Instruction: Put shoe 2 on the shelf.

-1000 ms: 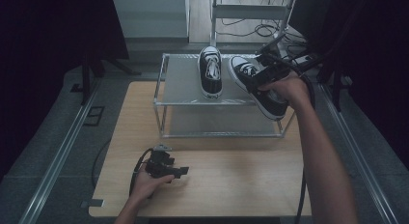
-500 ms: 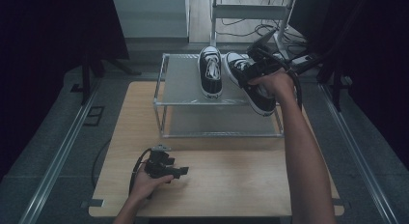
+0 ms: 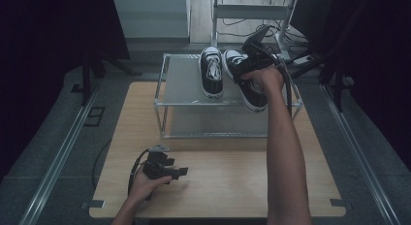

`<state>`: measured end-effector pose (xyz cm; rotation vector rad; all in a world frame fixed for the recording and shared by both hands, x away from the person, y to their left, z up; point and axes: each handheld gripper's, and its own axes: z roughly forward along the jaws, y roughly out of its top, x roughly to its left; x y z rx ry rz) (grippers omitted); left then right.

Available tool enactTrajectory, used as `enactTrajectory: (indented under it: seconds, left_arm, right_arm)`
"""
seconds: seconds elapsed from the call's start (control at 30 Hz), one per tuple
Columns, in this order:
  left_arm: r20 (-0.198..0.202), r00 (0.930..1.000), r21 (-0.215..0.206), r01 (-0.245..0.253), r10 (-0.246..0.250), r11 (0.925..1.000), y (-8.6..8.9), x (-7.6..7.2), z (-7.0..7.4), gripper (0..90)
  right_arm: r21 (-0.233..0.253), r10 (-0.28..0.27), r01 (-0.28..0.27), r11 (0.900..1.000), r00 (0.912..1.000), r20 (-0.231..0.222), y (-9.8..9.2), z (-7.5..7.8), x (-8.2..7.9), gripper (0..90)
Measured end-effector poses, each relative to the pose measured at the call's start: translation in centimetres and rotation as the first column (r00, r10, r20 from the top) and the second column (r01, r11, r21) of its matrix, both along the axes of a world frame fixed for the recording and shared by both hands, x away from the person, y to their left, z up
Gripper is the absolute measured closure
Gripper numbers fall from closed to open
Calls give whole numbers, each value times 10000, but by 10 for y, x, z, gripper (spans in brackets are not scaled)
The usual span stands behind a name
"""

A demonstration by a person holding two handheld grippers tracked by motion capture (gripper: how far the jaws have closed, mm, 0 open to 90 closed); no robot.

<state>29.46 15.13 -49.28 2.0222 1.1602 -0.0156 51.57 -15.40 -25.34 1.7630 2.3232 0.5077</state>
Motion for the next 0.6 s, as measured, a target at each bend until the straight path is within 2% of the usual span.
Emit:
enactTrajectory:
  seconds: [0.2,0.37,0.53,0.6]
  left_arm:
    - [19,9999,-23,168,-168,9999,-2,-1,0,241]
    - [24,9998,-44,195,-195,9998,-1,-1,1,241]
    - [-4,9999,-125,131,-131,9998,1,-1,1,241]
    - [-19,9999,-154,126,-126,9998,2,-1,1,241]
  right_arm:
    - [-258,-477,475,9985,9988,-70,5,0,10,192]
    - [-228,-981,980,9949,9952,-12,8,1,19,191]
    - [-201,-1263,1261,9918,9919,-99,13,0,27,189]
    - [-235,-1269,1262,9917,9914,-319,16,-1,30,188]
